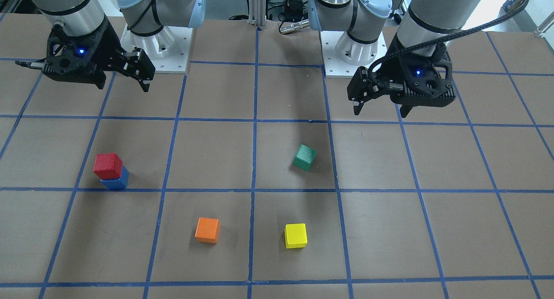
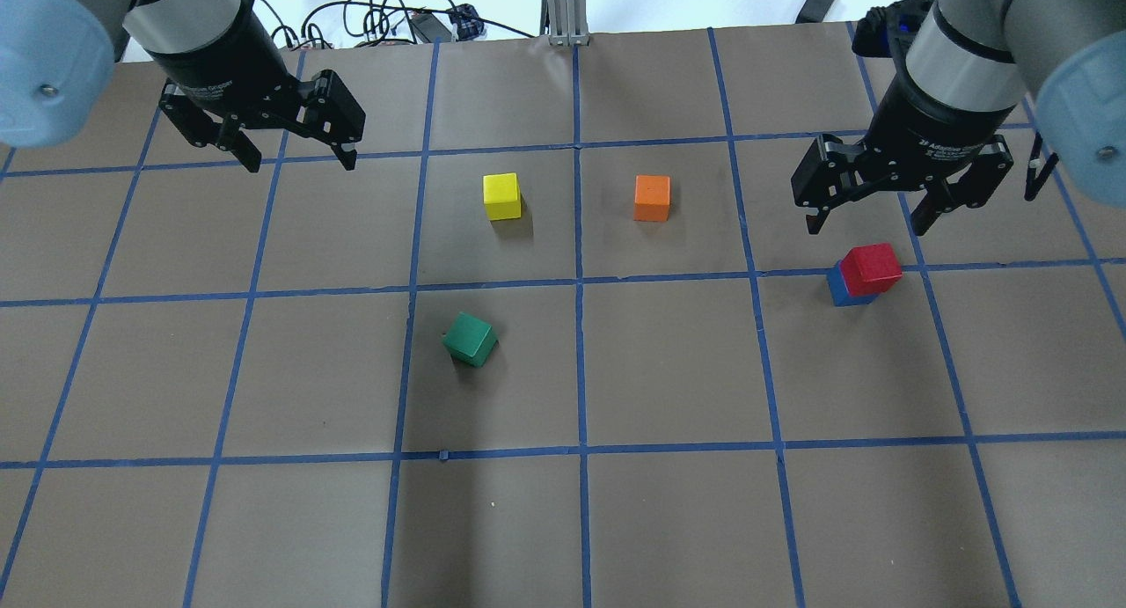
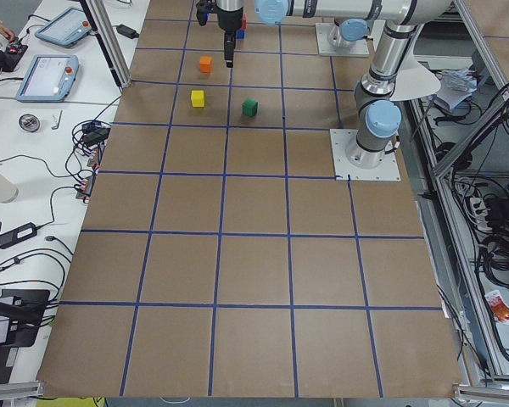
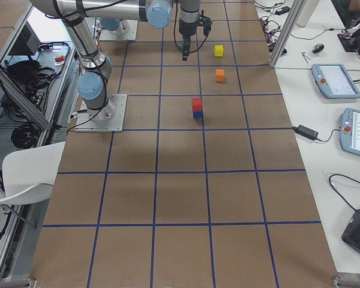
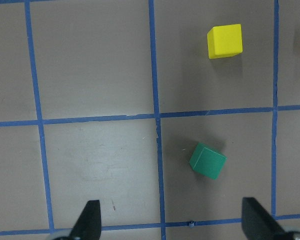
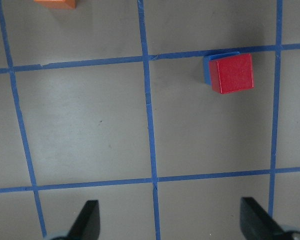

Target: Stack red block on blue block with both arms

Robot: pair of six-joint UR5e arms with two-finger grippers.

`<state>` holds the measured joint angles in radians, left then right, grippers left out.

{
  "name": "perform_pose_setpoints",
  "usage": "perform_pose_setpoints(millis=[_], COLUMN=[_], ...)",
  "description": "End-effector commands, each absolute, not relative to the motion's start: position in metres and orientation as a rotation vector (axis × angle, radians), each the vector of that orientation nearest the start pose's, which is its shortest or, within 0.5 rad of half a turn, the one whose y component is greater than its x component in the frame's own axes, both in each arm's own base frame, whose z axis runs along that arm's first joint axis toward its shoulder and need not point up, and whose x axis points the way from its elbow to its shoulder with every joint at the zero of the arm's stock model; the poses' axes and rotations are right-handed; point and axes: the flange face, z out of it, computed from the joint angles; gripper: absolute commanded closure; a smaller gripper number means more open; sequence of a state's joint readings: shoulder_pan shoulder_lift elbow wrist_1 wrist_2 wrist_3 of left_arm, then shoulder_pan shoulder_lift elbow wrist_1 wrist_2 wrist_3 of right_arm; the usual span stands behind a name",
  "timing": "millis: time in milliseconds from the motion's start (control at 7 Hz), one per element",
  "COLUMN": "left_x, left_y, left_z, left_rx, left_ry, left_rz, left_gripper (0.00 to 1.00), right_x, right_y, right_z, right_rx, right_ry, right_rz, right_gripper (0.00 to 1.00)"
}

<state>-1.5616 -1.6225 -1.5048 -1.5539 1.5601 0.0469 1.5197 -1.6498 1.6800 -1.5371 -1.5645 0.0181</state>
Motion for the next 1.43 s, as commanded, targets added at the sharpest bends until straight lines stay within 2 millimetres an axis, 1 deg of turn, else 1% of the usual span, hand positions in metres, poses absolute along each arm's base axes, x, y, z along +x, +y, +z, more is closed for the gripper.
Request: perform_pose_setpoints(millis=[0, 286, 1286], left_x=[-0.1296, -0.1296, -0.1296], left_y=[-0.5177, -0.5177, -0.5182], left_z=[0.4966, 0.4966, 0.4959], left_rx=[0.063, 0.063, 0.061], left_ry=[3.150, 3.150, 3.151], left_rz=[-0.051, -0.051, -0.049], left_gripper=[0.00, 0.00, 0.00], right_x=[0.1212, 0.1211, 0.1209], right_y=[-0.4557, -0.4555, -0.4570], right_z=[0.4686, 0.4656, 0.4641], right_rx=[0.099, 0.099, 0.104], right_ry=[3.134, 3.135, 3.137], right_rz=[0.096, 0.108, 0.094], right_gripper=[0.00, 0.00, 0.00])
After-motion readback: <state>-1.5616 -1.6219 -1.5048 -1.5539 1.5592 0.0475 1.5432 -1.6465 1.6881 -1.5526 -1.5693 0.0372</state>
